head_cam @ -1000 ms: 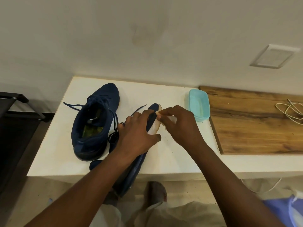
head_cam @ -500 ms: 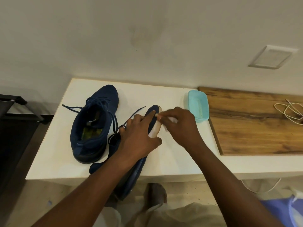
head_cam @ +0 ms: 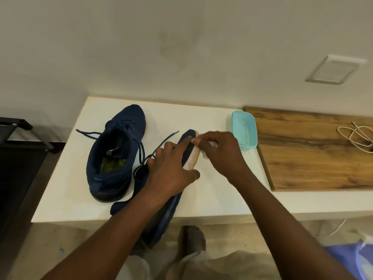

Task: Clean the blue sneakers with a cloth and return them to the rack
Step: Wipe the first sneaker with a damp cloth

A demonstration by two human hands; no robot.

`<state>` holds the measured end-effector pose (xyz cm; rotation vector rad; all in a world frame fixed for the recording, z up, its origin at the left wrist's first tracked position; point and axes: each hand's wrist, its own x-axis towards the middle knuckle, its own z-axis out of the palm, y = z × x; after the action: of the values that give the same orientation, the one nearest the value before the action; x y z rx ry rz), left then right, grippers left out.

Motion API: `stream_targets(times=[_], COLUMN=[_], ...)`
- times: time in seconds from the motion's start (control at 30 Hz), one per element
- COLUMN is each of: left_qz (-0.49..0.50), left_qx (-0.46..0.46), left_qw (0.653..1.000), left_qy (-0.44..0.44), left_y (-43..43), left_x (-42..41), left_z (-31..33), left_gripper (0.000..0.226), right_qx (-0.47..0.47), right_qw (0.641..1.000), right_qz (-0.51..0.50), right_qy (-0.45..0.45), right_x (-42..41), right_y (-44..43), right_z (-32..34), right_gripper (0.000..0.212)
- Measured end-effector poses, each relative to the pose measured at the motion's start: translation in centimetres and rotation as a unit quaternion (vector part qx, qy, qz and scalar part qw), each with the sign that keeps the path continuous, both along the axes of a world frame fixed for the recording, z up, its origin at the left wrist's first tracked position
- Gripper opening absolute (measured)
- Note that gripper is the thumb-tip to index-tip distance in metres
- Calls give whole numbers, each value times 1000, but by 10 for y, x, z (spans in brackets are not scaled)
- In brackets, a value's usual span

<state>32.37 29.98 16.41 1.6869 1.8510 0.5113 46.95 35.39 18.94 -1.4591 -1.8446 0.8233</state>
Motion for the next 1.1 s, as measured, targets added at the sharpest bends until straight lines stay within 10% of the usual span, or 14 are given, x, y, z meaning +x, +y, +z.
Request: stream_targets(times=[1.1], left_qz=[-1], left_qx=[-17], left_qw=[1000], left_qy=[0], left_y=[1], left_x=[-3], left_z=[-2], left_gripper=[99], right_qx=[-131], right_qw=[988], right_qz=[-50], right_qy=[-65], right_x=[-26], right_y=[71], right_z=[5], right_gripper=[9])
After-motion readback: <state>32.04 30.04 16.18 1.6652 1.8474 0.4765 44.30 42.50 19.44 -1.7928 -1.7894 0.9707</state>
